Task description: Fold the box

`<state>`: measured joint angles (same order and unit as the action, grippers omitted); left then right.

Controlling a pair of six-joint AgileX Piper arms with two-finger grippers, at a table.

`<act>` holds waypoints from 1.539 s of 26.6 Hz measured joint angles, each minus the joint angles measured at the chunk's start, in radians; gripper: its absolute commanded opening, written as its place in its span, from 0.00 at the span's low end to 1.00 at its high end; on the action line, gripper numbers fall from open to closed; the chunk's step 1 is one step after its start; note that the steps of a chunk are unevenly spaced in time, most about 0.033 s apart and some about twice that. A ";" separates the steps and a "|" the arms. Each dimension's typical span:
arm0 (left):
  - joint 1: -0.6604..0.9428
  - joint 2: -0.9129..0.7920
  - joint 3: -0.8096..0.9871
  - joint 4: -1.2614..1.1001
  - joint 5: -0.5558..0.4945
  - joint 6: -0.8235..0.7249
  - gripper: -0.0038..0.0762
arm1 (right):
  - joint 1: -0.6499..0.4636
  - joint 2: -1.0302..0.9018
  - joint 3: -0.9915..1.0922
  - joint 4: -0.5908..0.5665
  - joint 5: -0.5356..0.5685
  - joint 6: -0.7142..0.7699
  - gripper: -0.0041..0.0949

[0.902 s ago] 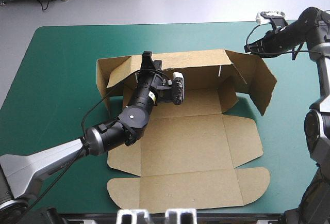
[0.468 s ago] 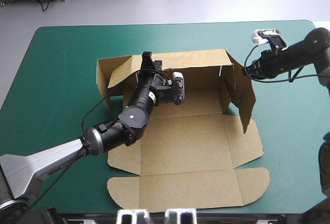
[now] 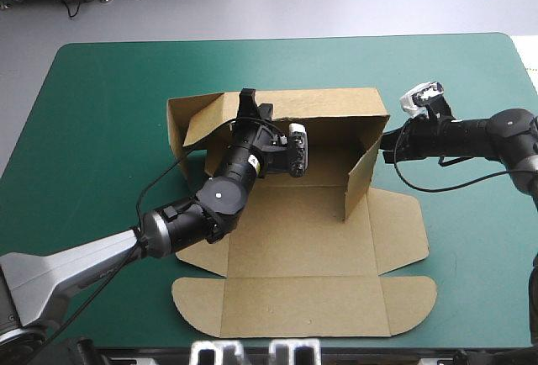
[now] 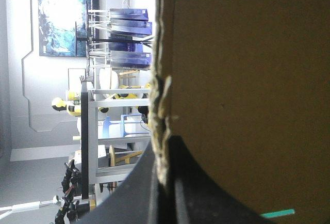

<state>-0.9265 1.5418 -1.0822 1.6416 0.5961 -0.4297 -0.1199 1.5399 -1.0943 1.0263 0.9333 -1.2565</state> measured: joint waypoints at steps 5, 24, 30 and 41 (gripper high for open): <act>0.000 0.000 0.000 -0.002 -0.002 0.015 0.03 | 0.000 -0.020 0.000 -0.067 -0.028 -0.025 0.33; -0.002 0.000 0.000 -0.002 -0.011 0.081 0.03 | 0.000 -0.094 0.000 -0.181 0.152 0.023 0.56; -0.003 0.000 0.000 0.004 -0.010 0.084 0.03 | 0.000 -0.096 0.000 -0.113 0.074 0.005 0.59; -0.008 0.000 0.000 0.023 -0.039 0.086 0.03 | 0.013 -0.041 0.005 0.095 -0.119 -0.068 0.02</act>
<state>-0.9345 1.5418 -1.0822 1.6650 0.5575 -0.3435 -0.1070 1.4991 -1.0890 1.1218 0.8142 -1.3246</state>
